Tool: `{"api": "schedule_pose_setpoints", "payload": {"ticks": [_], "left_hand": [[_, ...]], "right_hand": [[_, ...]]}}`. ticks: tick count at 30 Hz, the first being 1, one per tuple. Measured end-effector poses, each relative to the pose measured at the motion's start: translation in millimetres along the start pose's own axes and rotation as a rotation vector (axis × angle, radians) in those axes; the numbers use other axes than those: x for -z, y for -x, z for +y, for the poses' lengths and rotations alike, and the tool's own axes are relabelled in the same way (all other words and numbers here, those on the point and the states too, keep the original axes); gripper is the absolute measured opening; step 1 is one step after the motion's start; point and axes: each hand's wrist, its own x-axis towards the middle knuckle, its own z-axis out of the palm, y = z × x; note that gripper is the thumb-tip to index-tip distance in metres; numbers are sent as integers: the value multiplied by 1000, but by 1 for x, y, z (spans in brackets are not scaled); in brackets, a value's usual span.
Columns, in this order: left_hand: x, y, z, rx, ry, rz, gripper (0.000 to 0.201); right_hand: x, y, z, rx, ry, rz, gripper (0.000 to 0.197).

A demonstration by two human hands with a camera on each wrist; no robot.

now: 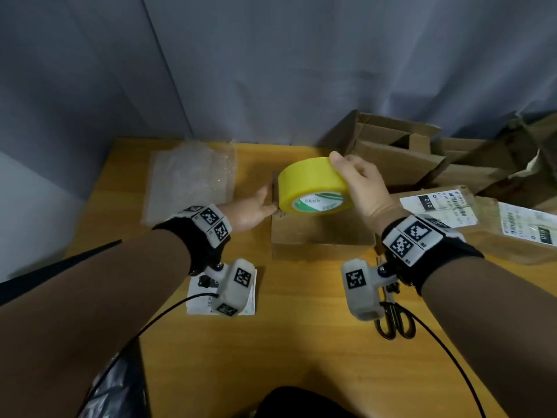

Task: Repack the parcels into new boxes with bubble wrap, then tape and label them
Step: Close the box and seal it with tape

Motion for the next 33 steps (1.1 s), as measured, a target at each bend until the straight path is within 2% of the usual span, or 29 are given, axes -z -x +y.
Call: {"api": "schedule_pose_setpoints", "payload": {"ticks": [2,4,7,8,11,13,15,18,20,23,26,28,31,33], "left_hand": [[-2,-2,4,20,-43,7,70],[-9,1,10,28,19,36,63],[-16,1,14,56,20,117,48],[-15,-1,15,61,-25,126,45],[-8,-6,18,57,-135,129,46],[-7,-6,20,66,-165,124,50],[-10,-5,21,50,-175,137,51],[-16,-6,22,4,-191,200,48],[-17,-9,23,18,-264,257,51],[-20,-7,27,23,-543,314,57],[-26,-2,36,-54,-835,279,55],[-32,5,42,-60,-912,217,58],[-48,10,49,-28,-965,108,86],[-58,8,51,-12,-999,87,108]], "right_hand": [[0,-1,-4,15,11,-32,33],[-2,-7,-8,26,55,-67,42],[-5,-9,-15,35,184,-118,84],[-5,-9,-18,48,227,-136,83],[3,-8,-24,103,375,-168,57],[23,-7,-25,113,453,-123,54],[49,-7,-24,58,497,-66,57],[69,-9,-26,-17,575,-33,71],[65,-13,-25,-42,578,-18,92],[59,-13,-23,-80,577,17,113],[61,-12,-20,-74,571,15,109],[60,-11,-20,-47,590,-10,98],[57,-13,-22,-39,566,-28,89],[55,-15,-20,3,574,-37,81]]}}
